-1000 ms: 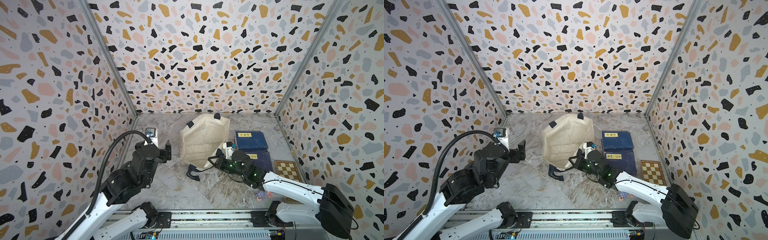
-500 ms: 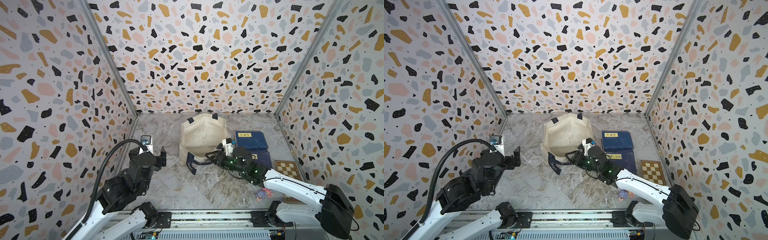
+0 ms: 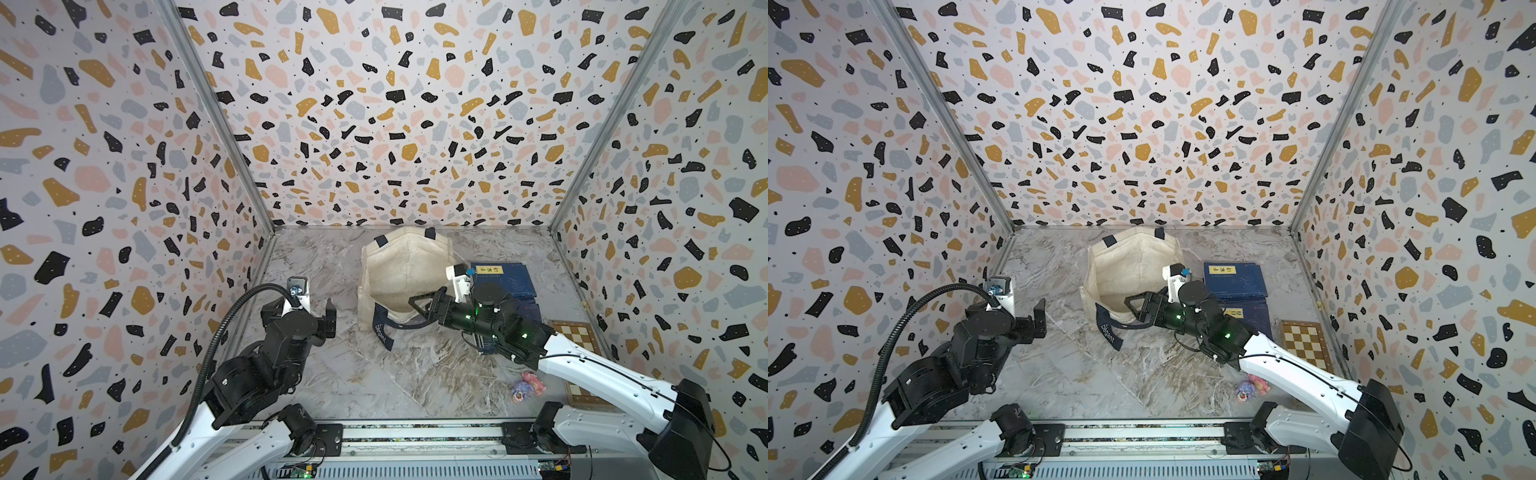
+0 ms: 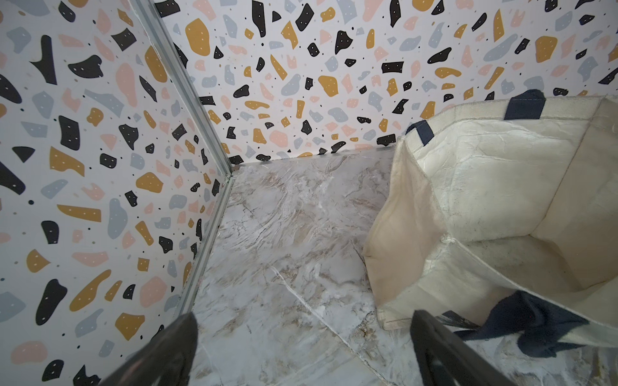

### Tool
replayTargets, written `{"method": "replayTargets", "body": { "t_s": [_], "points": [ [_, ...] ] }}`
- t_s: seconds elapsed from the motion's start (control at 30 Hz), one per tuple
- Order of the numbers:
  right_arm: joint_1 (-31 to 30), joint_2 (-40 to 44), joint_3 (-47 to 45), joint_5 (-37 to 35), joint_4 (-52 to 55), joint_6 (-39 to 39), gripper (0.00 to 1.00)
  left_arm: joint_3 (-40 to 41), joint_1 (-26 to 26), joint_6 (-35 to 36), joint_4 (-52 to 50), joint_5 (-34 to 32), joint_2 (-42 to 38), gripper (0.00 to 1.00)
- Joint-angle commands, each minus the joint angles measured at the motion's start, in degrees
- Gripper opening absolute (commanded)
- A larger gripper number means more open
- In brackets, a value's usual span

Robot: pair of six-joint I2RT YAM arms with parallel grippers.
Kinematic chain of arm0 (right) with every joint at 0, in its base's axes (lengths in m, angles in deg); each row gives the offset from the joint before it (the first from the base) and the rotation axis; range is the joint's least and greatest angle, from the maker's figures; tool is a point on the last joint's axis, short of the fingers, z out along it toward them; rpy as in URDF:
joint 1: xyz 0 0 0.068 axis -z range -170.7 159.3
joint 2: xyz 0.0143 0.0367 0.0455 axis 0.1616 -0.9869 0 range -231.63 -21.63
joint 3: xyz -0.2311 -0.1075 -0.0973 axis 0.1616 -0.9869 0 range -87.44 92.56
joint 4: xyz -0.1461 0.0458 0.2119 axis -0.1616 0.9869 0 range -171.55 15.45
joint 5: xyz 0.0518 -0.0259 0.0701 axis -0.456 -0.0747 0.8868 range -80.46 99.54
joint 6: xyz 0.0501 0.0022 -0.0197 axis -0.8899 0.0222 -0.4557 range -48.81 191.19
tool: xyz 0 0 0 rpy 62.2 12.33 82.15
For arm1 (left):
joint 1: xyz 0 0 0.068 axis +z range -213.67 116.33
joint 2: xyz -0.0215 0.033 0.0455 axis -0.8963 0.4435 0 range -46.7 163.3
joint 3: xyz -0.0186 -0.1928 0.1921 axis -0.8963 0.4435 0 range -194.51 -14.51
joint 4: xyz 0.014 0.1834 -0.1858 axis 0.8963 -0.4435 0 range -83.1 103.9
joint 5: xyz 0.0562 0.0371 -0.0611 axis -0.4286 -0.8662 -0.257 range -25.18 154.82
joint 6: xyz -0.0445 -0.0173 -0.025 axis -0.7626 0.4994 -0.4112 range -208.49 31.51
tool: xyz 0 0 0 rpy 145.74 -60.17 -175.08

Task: Take out the books from the canvas bag
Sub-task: Adjust the canvas bag at the center of the board.

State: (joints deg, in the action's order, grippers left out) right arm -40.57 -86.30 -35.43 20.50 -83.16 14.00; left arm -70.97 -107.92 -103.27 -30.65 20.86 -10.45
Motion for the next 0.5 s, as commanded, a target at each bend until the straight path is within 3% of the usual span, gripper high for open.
{"method": "replayTargets", "body": {
  "t_s": [0.0, 0.27, 0.47],
  "points": [
    [0.0, 2.9, 5.8, -2.0, 6.4, 8.1, 0.99, 1.3, 0.3, 0.8, 2.9, -0.3, -1.3, 0.99],
    [1.2, 9.4, 10.2, -14.3, 14.0, 21.0, 0.99, 5.3, 1.0, -0.2, 4.9, -0.3, -3.7, 0.99],
    [7.5, 17.2, 3.4, -25.0, 10.3, 28.3, 0.99, 7.0, 2.1, -1.7, 4.5, 1.9, -3.4, 0.99]
  ]
}}
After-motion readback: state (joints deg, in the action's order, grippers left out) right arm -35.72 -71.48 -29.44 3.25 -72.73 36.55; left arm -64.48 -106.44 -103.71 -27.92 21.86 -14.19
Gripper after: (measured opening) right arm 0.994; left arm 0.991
